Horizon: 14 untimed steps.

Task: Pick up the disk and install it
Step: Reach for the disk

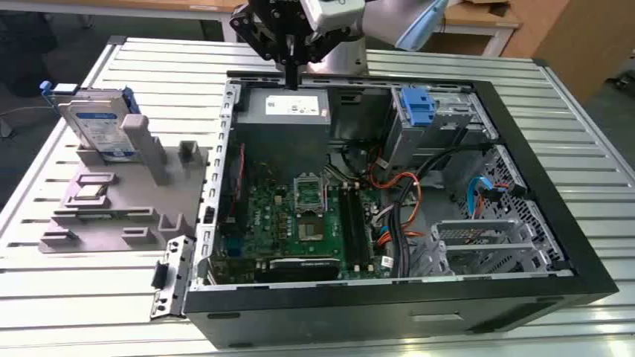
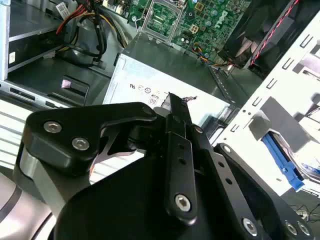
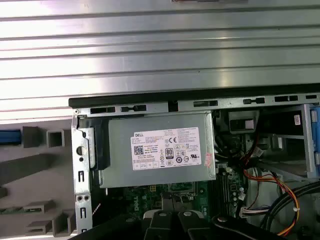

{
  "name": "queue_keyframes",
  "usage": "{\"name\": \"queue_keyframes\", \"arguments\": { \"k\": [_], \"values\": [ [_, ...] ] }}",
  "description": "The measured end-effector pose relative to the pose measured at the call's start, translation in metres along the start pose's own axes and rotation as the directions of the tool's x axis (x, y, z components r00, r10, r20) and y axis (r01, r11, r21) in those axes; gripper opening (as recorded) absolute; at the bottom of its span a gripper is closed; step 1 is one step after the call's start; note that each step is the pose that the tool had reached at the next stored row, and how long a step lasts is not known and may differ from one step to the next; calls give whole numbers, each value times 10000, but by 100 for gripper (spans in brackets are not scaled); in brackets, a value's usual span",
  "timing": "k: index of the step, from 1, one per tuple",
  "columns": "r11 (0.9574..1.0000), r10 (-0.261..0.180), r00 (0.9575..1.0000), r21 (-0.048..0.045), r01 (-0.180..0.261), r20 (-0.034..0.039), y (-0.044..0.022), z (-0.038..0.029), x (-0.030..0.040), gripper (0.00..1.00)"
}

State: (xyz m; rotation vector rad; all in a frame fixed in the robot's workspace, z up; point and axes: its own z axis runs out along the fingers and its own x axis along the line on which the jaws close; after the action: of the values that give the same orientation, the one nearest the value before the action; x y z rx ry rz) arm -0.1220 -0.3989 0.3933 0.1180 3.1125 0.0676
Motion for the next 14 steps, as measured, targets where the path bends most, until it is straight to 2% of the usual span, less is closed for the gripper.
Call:
{"name": "queue_keyframes", "arguments": {
  "k": [10, 14],
  "values": [
    [10000, 0, 10000, 0, 0, 0, 0, 0, 0, 10],
    [10000, 1, 10000, 0, -1, 1, -2, 0, 22, 10]
  ]
}}
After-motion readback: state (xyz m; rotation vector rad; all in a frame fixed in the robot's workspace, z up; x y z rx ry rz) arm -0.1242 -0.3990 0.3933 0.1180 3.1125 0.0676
